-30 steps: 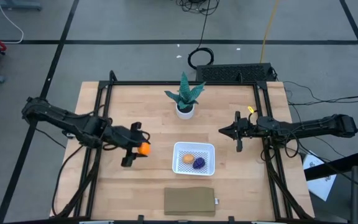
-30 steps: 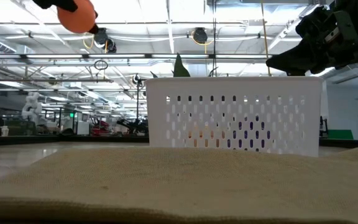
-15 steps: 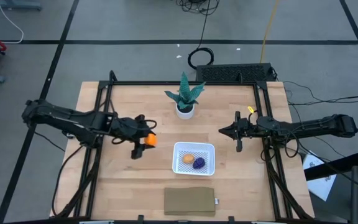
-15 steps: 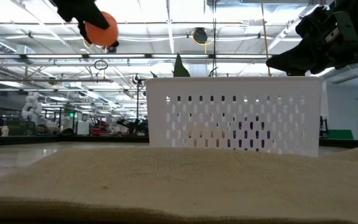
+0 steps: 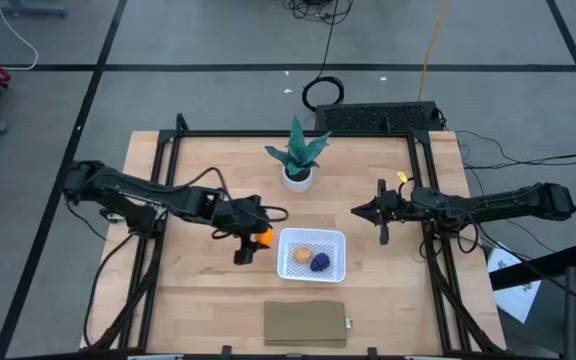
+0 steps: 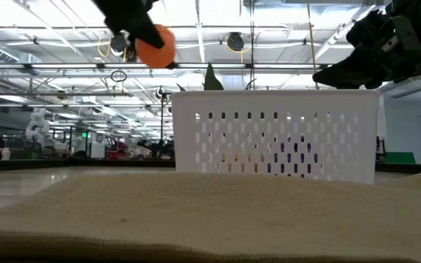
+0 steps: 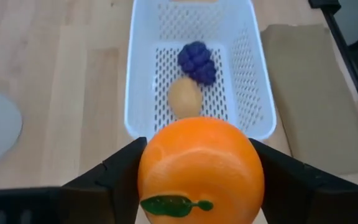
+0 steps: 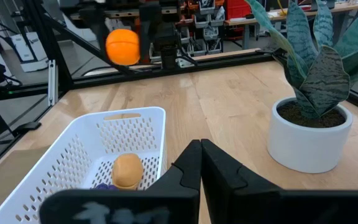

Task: Pick and placing Produce into tupperware
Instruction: Put the orange in the white bin

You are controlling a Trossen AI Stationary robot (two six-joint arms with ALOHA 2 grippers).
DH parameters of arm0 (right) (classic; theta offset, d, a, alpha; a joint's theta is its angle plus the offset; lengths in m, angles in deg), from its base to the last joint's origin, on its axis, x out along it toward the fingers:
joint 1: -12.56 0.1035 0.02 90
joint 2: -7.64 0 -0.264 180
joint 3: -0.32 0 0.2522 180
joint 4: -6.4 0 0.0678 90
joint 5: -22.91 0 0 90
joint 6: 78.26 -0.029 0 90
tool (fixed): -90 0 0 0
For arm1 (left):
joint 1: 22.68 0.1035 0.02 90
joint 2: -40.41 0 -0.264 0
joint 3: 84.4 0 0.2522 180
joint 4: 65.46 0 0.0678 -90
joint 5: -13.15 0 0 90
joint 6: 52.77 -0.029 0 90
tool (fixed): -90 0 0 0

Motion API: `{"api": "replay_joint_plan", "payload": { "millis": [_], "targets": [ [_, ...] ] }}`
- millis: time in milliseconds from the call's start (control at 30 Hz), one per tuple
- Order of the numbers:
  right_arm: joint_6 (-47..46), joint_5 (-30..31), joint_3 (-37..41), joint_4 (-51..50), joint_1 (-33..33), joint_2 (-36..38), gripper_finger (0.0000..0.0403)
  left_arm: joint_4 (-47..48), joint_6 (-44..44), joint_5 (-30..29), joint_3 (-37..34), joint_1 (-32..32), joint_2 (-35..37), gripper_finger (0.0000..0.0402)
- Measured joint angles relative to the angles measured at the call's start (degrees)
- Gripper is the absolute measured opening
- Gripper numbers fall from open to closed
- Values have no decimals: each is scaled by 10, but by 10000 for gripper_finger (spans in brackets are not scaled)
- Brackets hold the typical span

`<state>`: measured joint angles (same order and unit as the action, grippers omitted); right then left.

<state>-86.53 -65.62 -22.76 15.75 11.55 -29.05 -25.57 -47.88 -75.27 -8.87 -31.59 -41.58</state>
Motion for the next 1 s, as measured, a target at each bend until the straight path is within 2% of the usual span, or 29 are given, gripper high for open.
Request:
{"api": "replay_joint_plan", "payload": {
  "millis": [133, 400, 600, 867, 1000],
  "targets": [
    [0, 0, 0, -3, 0, 0, 0, 29, -22, 1, 66, 3, -50, 258],
    [0, 0, 0, -3, 0, 0, 0, 83, -62, 1, 205, 2, -153, 230],
    [0, 0, 0, -5, 0, 0, 0, 142, -139, 30, 298, 3, -226, 251],
    [0, 0, 0, -7, 0, 0, 0, 172, -184, 57, 393, 17, -317, 232],
    [0, 0, 0, -7, 0, 0, 0, 177, -209, 63, 412, 19, -349, 236]
  ]
}}
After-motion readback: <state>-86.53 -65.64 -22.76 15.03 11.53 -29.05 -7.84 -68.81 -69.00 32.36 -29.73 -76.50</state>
